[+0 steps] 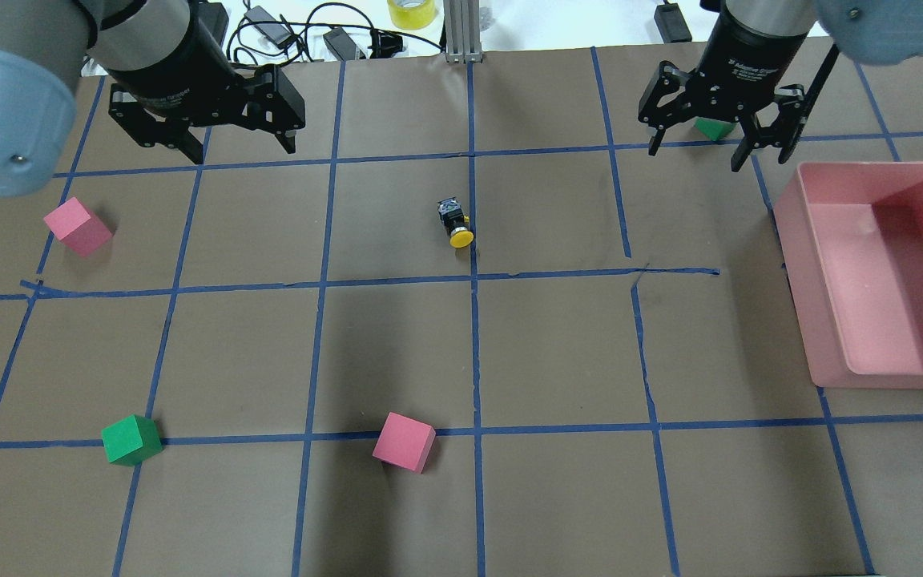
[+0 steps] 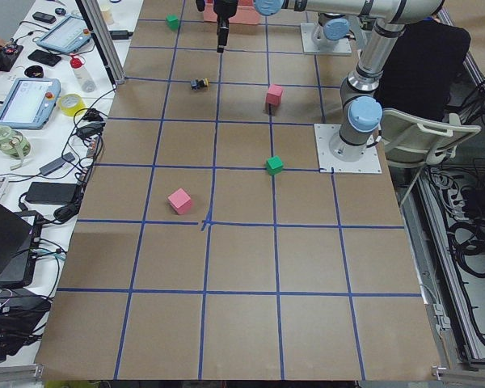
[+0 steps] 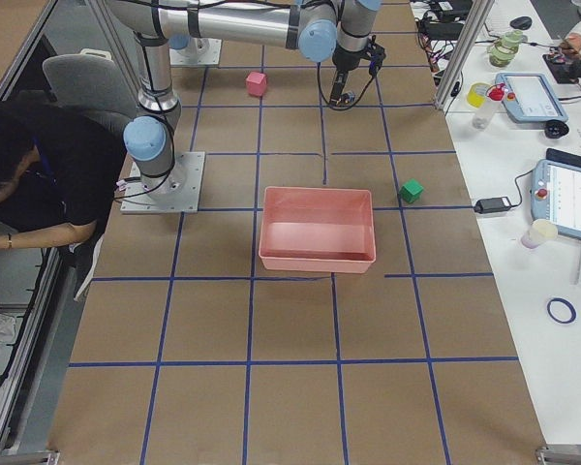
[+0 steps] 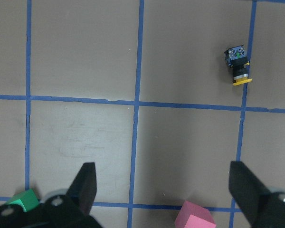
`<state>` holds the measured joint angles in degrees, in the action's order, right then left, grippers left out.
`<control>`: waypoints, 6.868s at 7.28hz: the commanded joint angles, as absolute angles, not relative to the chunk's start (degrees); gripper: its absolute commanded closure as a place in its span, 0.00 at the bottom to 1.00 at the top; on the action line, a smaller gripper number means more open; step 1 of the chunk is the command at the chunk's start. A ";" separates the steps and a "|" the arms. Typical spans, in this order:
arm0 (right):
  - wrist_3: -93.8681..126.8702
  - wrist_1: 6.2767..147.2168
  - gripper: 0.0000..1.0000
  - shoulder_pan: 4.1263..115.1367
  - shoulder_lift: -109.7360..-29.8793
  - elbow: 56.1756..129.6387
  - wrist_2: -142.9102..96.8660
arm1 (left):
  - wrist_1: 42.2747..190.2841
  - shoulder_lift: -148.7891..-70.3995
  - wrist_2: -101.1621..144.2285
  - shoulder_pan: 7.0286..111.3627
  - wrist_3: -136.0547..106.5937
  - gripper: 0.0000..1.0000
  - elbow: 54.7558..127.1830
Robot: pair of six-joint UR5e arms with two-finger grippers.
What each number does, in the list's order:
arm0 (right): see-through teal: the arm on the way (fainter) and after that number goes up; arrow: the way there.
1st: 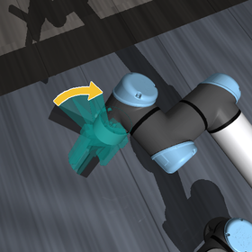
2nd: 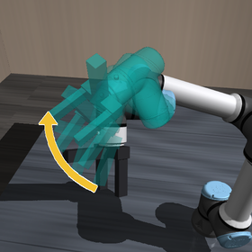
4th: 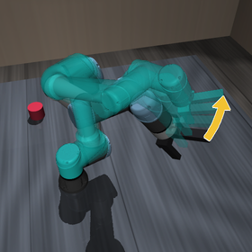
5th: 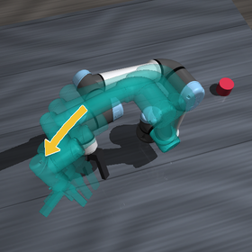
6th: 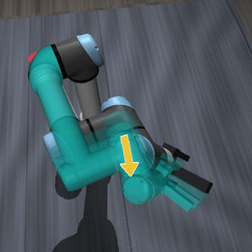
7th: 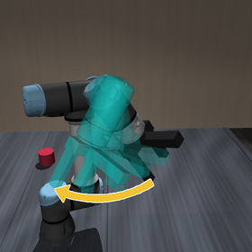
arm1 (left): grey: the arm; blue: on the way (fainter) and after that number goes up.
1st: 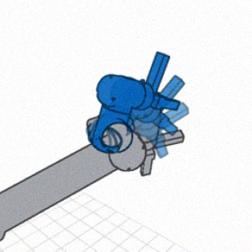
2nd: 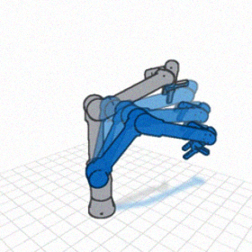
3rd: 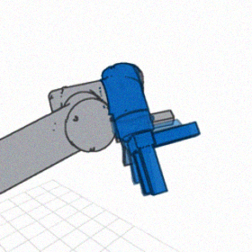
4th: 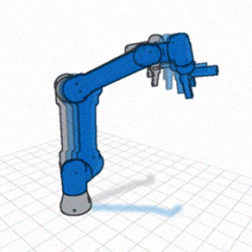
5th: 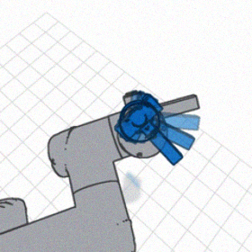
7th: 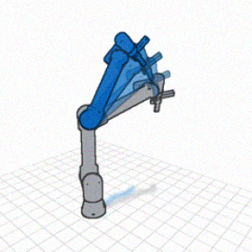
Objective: Align button upright
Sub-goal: 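Release the button on its side and raise the right gripper, then reach the left gripper over the button and grasp its body, then lift the button with the left gripper and rotate it cap up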
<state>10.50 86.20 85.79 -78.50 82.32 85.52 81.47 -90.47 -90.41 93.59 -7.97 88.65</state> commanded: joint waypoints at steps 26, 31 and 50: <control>1.94 87.54 0.00 93.60 -84.29 83.58 95.80 | -0.88 -129.55 -110.83 115.93 -32.17 0.34 105.82; 1.84 87.89 0.00 93.60 -84.29 83.67 97.03 | 0.69 -127.71 -108.56 116.02 -26.92 0.61 105.73; 2.55 90.35 0.00 93.08 -84.37 86.22 93.43 | 16.09 -121.40 -99.80 114.53 -30.32 0.99 103.37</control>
